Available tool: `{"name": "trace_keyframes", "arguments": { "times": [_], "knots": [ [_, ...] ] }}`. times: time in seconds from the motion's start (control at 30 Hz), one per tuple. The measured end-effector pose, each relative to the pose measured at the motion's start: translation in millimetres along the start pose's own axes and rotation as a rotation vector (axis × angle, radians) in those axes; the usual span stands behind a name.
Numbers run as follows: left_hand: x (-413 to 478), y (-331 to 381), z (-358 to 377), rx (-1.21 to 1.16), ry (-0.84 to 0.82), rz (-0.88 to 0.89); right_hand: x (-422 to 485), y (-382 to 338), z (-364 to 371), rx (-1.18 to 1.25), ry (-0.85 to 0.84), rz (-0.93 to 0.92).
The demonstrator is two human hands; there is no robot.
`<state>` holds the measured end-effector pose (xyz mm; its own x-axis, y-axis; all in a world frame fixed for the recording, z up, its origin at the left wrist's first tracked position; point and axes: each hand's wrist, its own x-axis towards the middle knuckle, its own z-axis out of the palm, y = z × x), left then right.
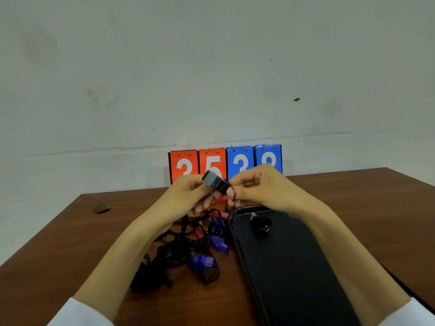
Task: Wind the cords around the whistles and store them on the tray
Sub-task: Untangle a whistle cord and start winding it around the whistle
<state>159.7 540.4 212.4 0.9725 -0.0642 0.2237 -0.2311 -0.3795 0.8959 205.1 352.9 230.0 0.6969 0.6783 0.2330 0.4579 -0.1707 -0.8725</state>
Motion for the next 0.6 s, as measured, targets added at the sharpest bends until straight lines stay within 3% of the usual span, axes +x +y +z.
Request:
{"name": "trace_keyframes", "arguments": {
  "times": [0.17,0.33,0.47,0.6],
  "knots": [
    [-2.8,3.2,14.7,-0.084,-0.114,-0.012,6.0,4.9,-4.8,-0.057,0.297,-0.020],
    [-4.1,8.7,14.5,0.015,-0.100,-0.009,8.4,18.0,-8.7,-0.353,0.502,0.015],
    [-6.7,16.6,9.8,0.081,-0.148,0.014,11.2,21.8,-2.6,-0.619,0.500,0.075],
    [-7.9,18.9,6.6,0.070,-0.147,0.049,10.7,18.5,3.6,-0.757,0.342,0.099]
  ]
}}
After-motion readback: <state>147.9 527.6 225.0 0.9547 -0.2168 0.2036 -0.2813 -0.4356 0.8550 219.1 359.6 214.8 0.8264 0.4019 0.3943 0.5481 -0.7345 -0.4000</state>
